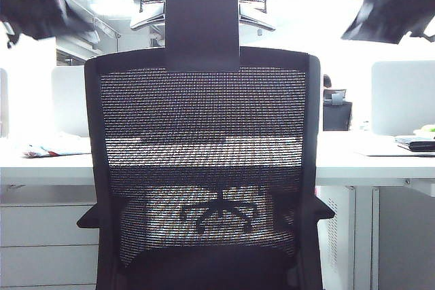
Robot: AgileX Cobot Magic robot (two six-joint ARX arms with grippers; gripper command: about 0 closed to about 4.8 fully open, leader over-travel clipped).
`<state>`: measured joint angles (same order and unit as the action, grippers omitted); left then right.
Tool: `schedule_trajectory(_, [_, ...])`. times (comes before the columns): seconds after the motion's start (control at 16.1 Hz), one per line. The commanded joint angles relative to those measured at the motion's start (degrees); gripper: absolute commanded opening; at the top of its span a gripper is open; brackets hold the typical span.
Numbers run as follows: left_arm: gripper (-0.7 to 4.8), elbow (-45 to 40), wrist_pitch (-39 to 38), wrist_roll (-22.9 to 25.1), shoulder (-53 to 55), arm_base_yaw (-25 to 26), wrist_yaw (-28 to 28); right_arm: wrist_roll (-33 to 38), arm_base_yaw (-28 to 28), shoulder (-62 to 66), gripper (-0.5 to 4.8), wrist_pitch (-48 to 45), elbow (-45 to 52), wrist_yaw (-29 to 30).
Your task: Push the black chair under the table.
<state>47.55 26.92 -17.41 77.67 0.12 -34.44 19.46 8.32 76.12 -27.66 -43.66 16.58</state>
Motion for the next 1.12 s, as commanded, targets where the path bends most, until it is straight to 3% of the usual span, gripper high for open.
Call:
schedule_trajectory(0.06, [-0.06, -4.00, -10.78, 2.23, -12.39, -0.07, -0.24, 0.04, 0.04, -12.09, -0.05, 6.38, 4.74, 0.07])
schedule_trajectory(0.19, [-0.06, -5.68, -18.23, 2.62, -20.48, -0.07, 0.31, 0.02, 0.00, -19.69, -0.05, 9.22, 7.52, -0.96])
schedule_trajectory(0.31, [-0.06, -7.04, -25.49, 3.78, -30.03, -0.07, 3.39, -0.76, 0.00, -29.81, -0.05, 16.44, 9.46, -8.02])
schedule_trajectory(0.62, [-0.06, -9.27, -37.31, 6.34, -45.24, -0.04, 10.47, -5.03, 0.00, -44.28, -0.05, 29.49, 9.57, -18.60])
schedule_trajectory(1.12, [-0.05, -10.91, -41.44, 4.96, -51.47, -0.02, 12.57, -4.96, 0.04, -48.92, -0.05, 32.85, 9.57, -18.36])
